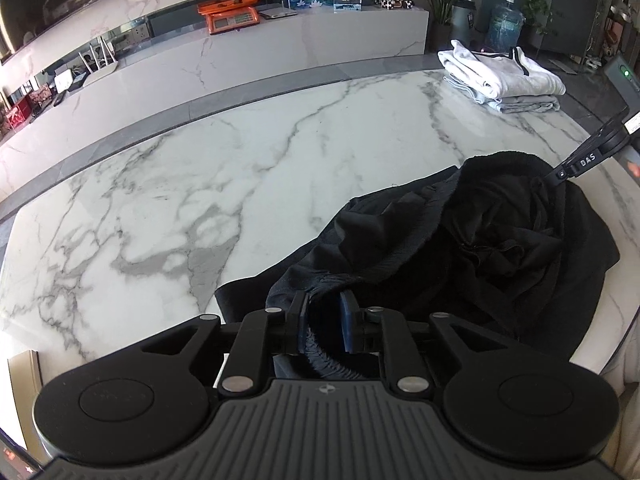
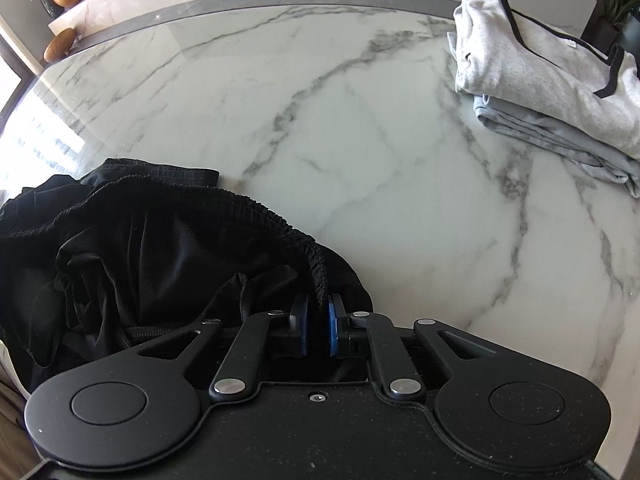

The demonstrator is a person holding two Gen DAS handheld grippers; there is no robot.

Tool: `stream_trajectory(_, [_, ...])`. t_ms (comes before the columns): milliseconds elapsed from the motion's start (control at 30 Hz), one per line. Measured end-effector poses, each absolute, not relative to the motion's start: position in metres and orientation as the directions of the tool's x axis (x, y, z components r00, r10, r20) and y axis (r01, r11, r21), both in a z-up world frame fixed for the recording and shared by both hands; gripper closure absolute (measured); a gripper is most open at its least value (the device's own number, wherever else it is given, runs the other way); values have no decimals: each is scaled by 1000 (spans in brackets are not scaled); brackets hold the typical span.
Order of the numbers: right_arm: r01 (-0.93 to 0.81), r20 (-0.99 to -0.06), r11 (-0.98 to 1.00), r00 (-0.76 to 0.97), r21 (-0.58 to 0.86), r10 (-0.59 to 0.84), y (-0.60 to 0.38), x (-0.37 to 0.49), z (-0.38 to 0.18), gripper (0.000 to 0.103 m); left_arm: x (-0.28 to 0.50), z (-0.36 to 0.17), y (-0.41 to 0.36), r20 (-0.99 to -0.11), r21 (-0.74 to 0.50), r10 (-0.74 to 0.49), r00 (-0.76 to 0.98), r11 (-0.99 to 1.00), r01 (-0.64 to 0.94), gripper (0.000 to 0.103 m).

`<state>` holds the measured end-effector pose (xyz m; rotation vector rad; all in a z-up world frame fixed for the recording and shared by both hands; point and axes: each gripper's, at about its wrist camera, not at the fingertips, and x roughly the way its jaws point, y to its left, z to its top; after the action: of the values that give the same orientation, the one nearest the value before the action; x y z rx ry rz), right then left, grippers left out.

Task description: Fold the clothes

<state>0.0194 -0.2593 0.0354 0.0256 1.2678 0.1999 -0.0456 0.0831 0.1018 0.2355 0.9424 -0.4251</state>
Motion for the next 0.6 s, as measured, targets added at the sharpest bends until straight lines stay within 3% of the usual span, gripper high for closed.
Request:
stream_trajectory(267, [-141, -940, 980, 291, 142, 178, -260, 19, 36, 94, -24, 97, 102, -838, -102, -270, 474, 931, 350, 92])
stream_trajectory(600, [-150, -941, 977, 279, 152, 189, -261, 20, 34, 94, -16, 63, 87, -895, 3, -177, 410, 916, 402, 92])
